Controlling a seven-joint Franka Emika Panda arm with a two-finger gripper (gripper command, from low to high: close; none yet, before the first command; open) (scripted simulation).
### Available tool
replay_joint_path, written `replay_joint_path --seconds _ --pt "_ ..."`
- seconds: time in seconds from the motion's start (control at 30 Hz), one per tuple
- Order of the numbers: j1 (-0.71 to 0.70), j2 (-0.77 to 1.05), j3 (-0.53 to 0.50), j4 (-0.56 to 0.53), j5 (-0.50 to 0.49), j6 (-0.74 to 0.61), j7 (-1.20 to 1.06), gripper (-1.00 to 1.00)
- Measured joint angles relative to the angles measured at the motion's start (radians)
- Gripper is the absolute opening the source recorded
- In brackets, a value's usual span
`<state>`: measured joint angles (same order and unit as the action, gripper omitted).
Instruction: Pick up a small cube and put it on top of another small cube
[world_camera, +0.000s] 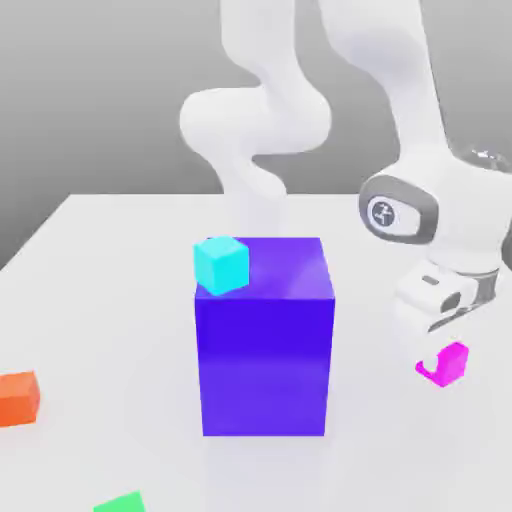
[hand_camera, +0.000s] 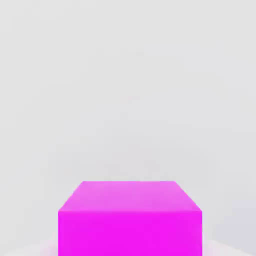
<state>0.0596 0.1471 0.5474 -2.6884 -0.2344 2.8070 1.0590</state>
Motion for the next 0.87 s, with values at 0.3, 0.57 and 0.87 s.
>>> replay_joint_path --seconds 0.3,0.57,0.87 --pt "-0.168 0.071 -0.243 0.223 0.085 -0.145 0.245 -1.00" --pt "-0.326 0.133 -0.448 0.424 0.186 -0.267 0.451 -1.00" --pt "-0.358 0.281 -0.505 0.482 0.200 -0.171 0.510 1.00"
